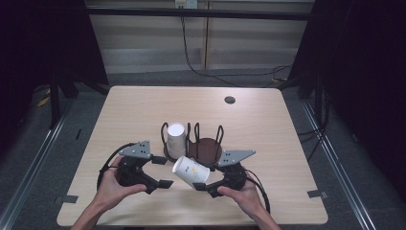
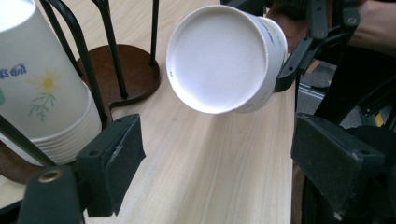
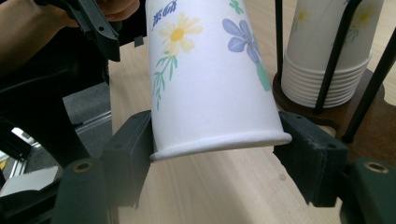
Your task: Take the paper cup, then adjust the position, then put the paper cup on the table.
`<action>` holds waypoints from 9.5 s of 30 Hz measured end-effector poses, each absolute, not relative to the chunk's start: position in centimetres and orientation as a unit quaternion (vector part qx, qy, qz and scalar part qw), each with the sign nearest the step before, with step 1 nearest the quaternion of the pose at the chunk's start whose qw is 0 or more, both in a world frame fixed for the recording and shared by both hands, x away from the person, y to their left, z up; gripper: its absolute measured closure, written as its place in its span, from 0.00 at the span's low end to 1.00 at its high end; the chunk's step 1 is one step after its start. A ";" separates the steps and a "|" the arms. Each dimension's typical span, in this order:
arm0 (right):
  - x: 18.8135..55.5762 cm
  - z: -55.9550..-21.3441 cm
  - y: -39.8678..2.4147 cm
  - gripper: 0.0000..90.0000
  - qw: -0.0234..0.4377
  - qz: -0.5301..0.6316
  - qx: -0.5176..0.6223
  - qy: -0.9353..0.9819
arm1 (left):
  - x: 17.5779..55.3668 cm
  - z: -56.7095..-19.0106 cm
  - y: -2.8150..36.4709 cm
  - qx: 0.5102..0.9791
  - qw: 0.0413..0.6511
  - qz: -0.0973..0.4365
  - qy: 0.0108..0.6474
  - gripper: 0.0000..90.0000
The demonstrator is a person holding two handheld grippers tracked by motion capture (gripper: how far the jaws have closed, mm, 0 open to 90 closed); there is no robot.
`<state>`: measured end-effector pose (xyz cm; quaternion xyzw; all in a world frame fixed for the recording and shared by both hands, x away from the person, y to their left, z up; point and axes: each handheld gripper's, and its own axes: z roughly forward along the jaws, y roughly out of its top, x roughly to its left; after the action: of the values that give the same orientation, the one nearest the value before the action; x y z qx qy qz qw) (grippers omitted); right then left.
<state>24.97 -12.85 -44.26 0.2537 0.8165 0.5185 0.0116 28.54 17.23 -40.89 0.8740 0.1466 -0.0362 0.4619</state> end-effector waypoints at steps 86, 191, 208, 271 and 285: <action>27.1 -42.0 -9.0 0.33 -0.020 0.310 0.141 0.940 | 27.8 -43.3 14.2 0.925 0.363 -0.043 0.099 0.28; 25.6 -44.5 -13.7 0.15 -0.017 0.514 0.252 0.820 | 27.4 -44.4 16.3 0.893 0.433 -0.035 0.117 0.40; 25.0 -44.5 -13.7 0.15 -0.011 0.554 0.239 0.797 | 27.0 -44.3 16.6 0.864 0.491 -0.033 0.111 0.40; 25.8 -44.3 -12.6 0.29 -0.052 0.591 0.199 0.780 | 26.9 -44.7 15.4 0.839 0.530 -0.050 0.110 0.27; 26.0 -44.0 -13.3 0.29 -0.030 0.574 0.224 0.787 | 27.4 -45.0 16.4 0.848 0.509 -0.034 0.143 0.18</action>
<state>25.96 -13.28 -43.98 0.2236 0.7871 0.5741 -0.0297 27.45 16.36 -44.97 0.8479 0.1429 -0.0337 0.5094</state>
